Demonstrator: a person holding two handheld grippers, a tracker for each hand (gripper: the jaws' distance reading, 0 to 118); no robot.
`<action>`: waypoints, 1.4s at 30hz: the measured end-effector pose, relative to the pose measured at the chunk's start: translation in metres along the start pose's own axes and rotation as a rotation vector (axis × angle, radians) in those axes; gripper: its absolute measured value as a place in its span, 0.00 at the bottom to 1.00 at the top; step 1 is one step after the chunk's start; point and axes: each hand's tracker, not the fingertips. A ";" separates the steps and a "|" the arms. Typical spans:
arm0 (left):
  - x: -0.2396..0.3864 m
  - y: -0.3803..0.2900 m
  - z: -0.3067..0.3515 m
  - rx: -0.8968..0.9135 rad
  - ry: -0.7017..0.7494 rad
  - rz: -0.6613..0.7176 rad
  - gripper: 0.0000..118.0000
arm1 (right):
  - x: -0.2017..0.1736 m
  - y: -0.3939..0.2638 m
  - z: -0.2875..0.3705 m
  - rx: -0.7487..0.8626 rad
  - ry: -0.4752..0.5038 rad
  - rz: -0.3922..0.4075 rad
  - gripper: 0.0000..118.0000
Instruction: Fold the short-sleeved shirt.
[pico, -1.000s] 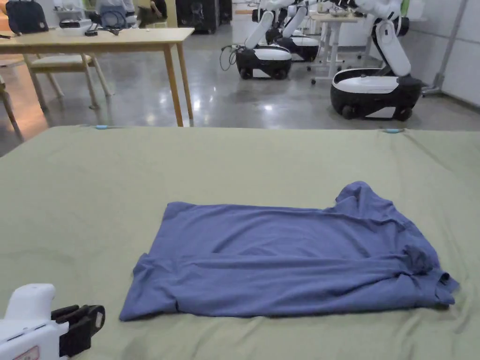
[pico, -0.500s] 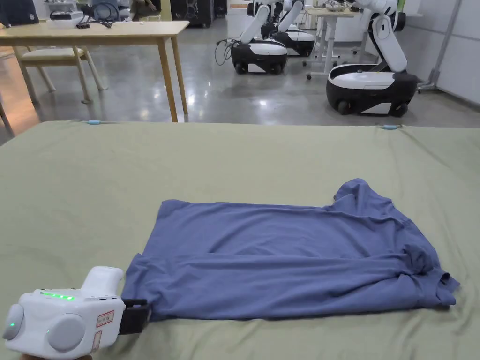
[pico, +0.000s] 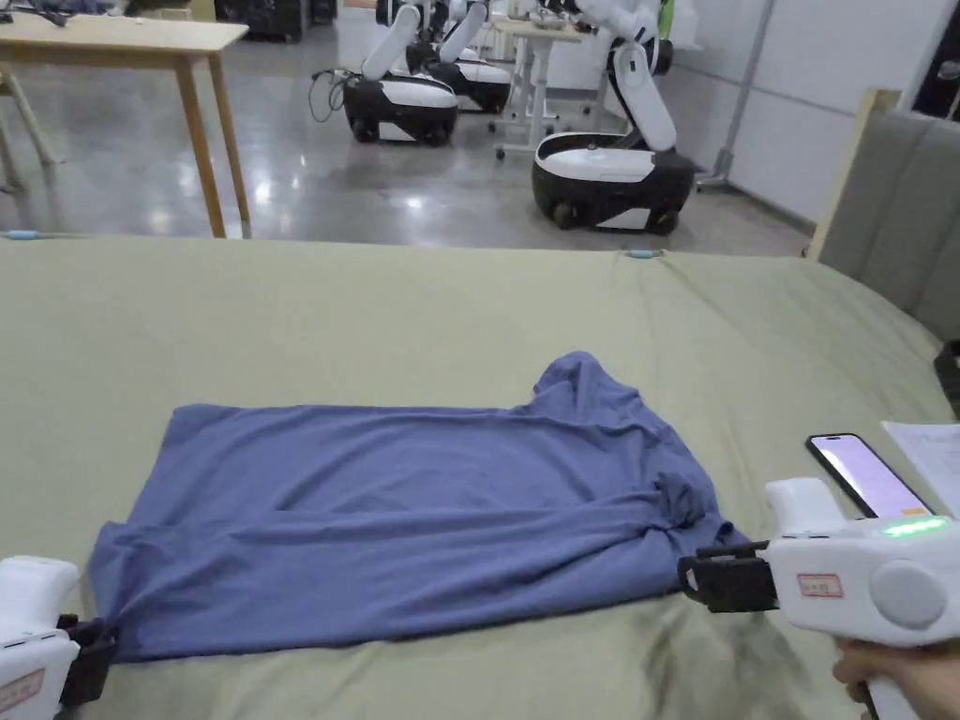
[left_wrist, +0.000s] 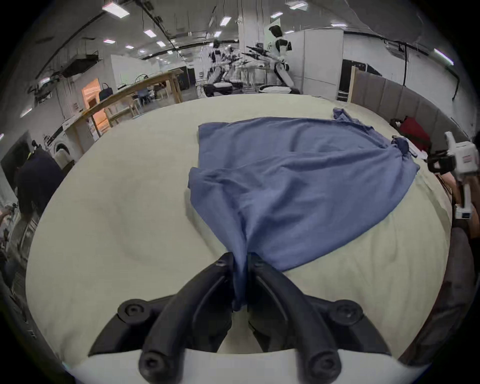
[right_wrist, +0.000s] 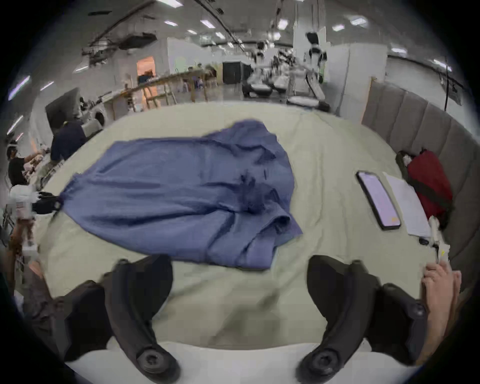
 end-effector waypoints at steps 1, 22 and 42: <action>0.000 0.000 0.000 -0.005 -0.005 0.002 0.06 | 0.001 -0.001 -0.007 0.005 -0.007 0.001 0.91; 0.005 -0.002 0.064 0.014 -0.079 -0.012 0.05 | 0.000 -0.026 0.065 -0.014 0.075 0.014 0.10; 0.010 -0.093 0.093 -0.054 -0.151 0.035 0.54 | -0.012 -0.125 0.101 -0.131 -0.009 0.086 0.34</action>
